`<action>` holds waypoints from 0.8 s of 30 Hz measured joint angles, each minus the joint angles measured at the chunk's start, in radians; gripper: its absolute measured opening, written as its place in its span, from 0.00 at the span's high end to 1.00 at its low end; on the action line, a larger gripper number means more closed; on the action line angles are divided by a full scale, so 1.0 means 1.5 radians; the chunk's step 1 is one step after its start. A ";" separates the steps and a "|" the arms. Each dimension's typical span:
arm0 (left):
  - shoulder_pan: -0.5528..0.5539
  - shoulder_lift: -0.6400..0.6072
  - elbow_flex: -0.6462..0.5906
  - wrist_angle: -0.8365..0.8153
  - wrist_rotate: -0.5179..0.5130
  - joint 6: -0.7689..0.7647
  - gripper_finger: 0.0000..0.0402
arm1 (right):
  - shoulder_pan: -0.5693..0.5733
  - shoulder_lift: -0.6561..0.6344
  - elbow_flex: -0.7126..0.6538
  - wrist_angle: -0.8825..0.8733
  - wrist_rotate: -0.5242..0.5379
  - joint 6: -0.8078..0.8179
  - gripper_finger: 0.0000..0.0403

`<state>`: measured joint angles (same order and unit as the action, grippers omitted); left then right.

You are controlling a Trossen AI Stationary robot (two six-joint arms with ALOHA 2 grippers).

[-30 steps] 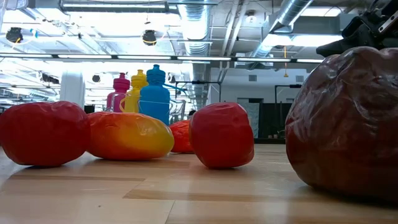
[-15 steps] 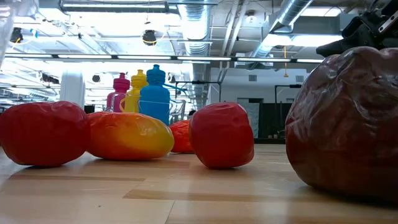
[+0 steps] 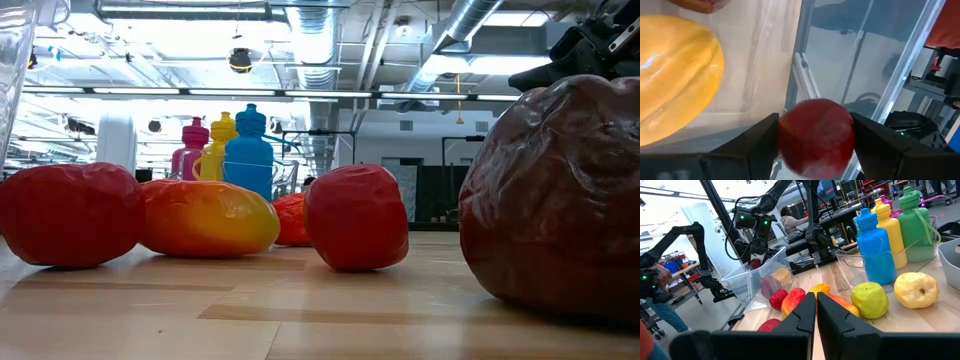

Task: Pick & Place Food Item
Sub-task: Put the red pomegranate into the white bin, then put the left red tomato into the white bin

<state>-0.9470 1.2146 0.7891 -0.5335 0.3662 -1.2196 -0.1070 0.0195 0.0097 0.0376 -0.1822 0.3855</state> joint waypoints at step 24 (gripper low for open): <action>0.127 -0.262 0.000 0.333 -0.172 -0.181 0.39 | 0.000 0.000 0.000 0.000 0.000 0.000 0.97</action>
<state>-0.7567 0.8221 0.7891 -0.0343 0.1078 -1.4905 -0.1070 0.0193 0.0097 0.0376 -0.1821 0.3855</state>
